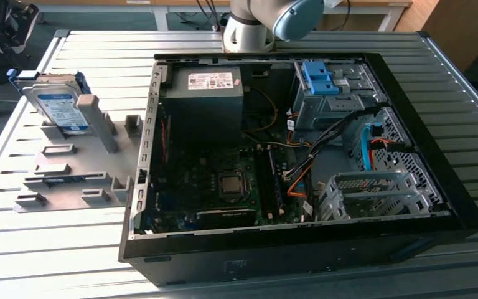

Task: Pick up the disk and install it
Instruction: 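Pick up the disk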

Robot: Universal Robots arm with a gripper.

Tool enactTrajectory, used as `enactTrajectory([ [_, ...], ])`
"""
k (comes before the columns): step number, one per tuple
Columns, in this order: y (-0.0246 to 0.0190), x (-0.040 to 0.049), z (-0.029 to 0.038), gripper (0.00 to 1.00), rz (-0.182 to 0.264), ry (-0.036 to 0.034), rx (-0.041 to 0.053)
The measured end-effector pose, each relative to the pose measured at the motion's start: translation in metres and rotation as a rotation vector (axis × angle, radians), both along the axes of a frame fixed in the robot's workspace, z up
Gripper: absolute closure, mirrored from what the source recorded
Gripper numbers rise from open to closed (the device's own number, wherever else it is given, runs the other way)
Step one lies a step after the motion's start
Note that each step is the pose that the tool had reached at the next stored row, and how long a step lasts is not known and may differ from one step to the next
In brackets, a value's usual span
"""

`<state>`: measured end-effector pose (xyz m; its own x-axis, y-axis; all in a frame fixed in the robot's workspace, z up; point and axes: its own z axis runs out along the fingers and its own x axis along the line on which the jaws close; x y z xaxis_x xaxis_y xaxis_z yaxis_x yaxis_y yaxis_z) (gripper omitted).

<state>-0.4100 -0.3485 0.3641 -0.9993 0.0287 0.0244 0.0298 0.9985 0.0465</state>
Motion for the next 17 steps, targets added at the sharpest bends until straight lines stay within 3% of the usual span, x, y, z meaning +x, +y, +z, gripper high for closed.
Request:
enactTrajectory([
  [4,0.0,0.0,0.0,0.89,0.024,0.0001,0.0],
  [17,0.0,0.0,0.0,0.89,0.025,0.0,0.0],
])
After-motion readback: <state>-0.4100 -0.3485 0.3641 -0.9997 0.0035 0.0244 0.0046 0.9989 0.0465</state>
